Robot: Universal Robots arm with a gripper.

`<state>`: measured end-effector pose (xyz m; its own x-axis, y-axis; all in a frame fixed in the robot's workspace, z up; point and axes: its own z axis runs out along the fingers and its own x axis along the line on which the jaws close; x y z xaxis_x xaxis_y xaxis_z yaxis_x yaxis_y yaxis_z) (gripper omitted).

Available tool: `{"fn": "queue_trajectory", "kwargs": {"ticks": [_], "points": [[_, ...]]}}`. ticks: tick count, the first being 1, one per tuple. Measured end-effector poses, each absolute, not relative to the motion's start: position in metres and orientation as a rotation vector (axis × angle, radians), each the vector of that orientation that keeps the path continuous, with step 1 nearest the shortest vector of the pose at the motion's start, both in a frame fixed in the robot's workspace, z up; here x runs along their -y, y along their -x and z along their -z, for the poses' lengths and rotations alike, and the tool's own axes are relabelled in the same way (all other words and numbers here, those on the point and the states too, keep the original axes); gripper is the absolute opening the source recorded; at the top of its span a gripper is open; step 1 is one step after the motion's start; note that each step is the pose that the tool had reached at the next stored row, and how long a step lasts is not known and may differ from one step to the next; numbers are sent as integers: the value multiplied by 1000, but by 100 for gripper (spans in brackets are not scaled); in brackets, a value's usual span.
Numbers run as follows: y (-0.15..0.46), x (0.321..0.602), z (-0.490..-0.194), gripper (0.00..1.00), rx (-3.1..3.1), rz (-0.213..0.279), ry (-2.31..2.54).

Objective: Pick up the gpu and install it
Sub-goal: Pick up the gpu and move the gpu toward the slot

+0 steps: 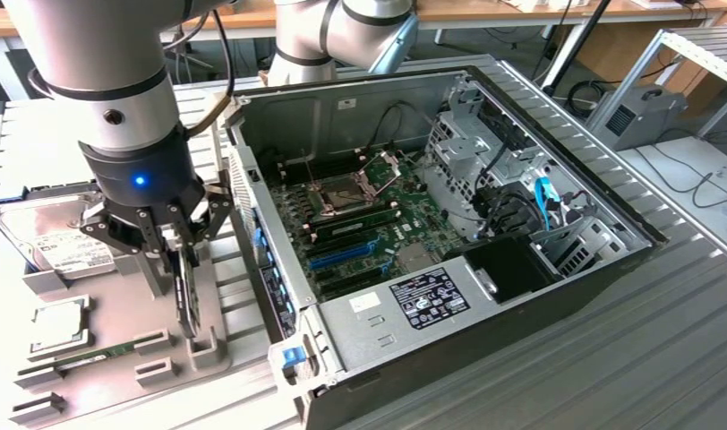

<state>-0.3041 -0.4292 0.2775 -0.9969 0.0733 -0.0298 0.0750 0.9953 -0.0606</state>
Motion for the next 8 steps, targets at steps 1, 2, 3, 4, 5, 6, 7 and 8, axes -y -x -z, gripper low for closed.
{"fn": "queue_trajectory", "kwargs": {"ticks": [1, 2, 3, 4, 5, 6, 7, 8], "points": [[304, 429, -278, 29, -3110, 96, -116], [304, 429, -278, 29, -3110, 96, -116], [304, 429, -279, 29, -3110, 96, -116], [304, 429, -279, 29, -3111, 96, -116], [304, 429, -280, 29, -3110, 96, -116], [304, 429, -280, 29, -3110, 96, -116], [304, 429, -280, 29, -3110, 96, -116], [304, 429, -281, 29, -3110, 96, -116]]}}
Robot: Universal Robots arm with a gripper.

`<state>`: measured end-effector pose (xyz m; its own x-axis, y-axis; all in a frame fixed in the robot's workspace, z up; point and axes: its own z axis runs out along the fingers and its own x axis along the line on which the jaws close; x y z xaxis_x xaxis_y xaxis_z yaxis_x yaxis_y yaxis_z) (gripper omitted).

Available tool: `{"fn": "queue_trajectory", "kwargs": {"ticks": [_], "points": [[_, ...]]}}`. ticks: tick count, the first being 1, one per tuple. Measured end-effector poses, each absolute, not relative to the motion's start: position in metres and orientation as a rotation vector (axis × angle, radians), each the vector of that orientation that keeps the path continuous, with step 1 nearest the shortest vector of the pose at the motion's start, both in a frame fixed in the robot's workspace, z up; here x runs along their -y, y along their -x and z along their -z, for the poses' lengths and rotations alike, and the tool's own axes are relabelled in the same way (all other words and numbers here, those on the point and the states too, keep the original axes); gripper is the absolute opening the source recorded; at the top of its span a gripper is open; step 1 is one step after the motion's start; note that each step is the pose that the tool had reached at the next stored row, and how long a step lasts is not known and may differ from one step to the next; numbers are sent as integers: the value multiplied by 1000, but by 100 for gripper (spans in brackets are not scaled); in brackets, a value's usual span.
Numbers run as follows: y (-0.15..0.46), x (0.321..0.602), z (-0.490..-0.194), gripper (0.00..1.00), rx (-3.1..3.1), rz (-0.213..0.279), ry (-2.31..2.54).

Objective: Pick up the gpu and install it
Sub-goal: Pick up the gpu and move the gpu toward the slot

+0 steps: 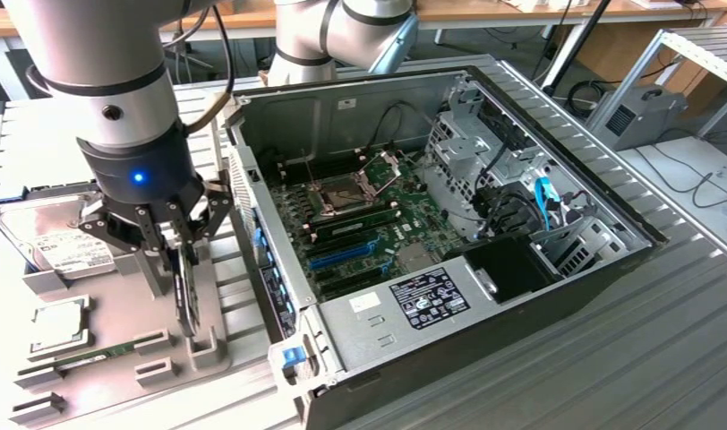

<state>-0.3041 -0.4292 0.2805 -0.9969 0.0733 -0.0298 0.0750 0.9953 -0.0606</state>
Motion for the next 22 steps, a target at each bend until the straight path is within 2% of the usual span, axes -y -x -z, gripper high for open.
{"fn": "queue_trajectory", "kwargs": {"ticks": [22], "points": [[304, 429, -288, 29, -3110, 96, -116]]}}
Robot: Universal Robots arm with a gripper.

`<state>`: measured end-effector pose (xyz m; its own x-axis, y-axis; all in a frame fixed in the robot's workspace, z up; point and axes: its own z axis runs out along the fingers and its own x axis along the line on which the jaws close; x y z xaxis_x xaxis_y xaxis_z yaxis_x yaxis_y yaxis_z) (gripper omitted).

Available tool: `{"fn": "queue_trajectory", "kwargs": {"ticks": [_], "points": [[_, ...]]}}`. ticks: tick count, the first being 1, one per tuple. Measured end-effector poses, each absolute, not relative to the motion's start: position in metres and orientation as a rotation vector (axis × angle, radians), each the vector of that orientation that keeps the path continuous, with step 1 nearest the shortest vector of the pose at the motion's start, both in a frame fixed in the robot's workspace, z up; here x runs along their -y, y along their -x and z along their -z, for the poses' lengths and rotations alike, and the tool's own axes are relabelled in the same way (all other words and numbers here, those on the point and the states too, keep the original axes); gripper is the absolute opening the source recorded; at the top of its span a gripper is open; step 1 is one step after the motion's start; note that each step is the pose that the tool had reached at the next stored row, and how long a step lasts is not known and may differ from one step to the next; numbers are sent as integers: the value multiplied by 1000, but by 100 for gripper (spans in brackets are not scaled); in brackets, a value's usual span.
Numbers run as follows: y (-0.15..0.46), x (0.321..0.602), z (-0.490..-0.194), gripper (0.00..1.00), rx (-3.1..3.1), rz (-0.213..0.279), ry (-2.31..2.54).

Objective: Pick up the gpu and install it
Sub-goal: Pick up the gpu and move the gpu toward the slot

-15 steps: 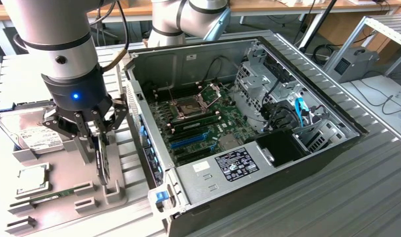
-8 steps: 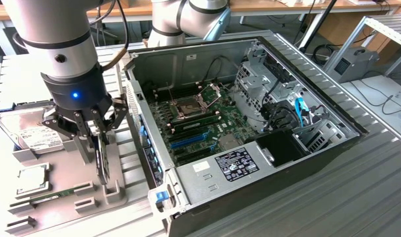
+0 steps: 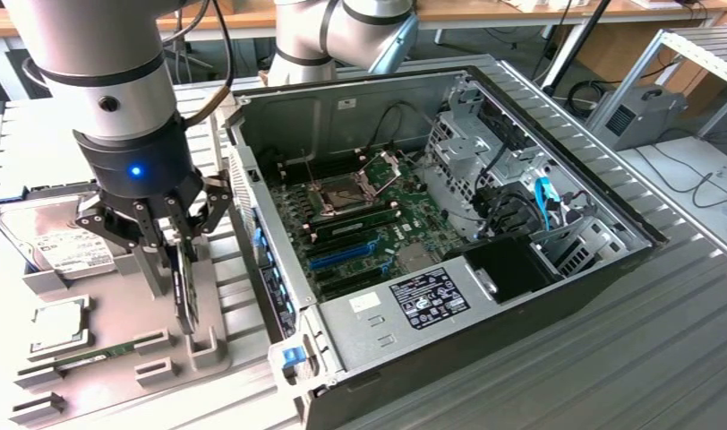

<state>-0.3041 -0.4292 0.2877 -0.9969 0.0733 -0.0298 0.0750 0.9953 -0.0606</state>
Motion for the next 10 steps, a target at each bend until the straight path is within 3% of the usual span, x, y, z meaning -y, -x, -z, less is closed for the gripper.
{"fn": "queue_trajectory", "kwargs": {"ticks": [10], "points": [[304, 429, -292, 29, -3110, 96, -116]]}}
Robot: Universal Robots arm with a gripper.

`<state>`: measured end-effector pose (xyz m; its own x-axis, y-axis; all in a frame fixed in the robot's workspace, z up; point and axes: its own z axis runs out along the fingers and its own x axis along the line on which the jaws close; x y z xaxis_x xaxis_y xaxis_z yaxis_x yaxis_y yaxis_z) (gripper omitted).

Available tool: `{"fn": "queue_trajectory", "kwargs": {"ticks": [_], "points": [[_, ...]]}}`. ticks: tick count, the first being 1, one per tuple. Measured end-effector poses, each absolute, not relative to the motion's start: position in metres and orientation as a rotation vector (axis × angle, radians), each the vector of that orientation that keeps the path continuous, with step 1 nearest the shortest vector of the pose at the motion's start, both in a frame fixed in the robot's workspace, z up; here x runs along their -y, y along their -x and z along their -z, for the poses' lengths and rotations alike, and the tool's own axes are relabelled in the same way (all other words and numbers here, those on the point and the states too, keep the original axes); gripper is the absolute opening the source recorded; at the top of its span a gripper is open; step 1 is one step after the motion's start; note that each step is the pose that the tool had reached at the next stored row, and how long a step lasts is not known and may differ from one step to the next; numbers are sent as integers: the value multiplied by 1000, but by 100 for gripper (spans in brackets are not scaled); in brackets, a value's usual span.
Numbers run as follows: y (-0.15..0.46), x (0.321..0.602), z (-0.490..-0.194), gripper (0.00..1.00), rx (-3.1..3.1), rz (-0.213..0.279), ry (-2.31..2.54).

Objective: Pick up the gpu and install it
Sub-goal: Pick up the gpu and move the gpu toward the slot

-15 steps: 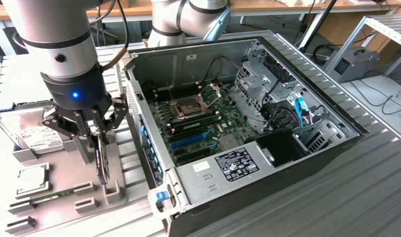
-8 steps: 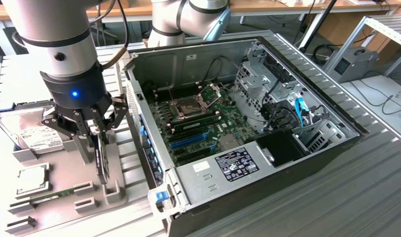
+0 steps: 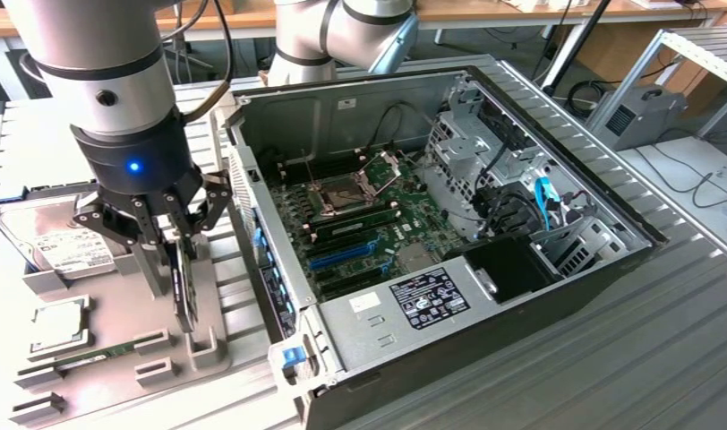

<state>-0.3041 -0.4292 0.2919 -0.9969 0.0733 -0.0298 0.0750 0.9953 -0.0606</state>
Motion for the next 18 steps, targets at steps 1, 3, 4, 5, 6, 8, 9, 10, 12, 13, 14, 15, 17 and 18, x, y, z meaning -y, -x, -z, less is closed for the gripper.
{"fn": "queue_trajectory", "kwargs": {"ticks": [1, 3, 4, 5, 6, 8, 9, 10, 12, 13, 14, 15, 17, 18], "points": [[304, 429, -292, 29, -3110, 96, -116], [304, 429, -293, 29, -3110, 96, -116], [304, 429, -293, 29, -3110, 96, -116], [304, 429, -293, 29, -3110, 96, -116], [304, 429, -293, 29, -3110, 96, -116], [304, 429, -294, 29, -3110, 96, -116], [304, 429, -294, 29, -3110, 96, -116], [304, 429, -294, 29, -3110, 96, -116], [304, 429, -295, 29, -3110, 96, -116], [304, 429, -296, 29, -3111, 96, -116], [304, 429, -296, 29, -3110, 96, -116], [304, 429, -296, 29, -3110, 96, -116], [304, 429, -297, 29, -3110, 96, -116], [304, 429, -297, 29, -3110, 96, -116]]}}
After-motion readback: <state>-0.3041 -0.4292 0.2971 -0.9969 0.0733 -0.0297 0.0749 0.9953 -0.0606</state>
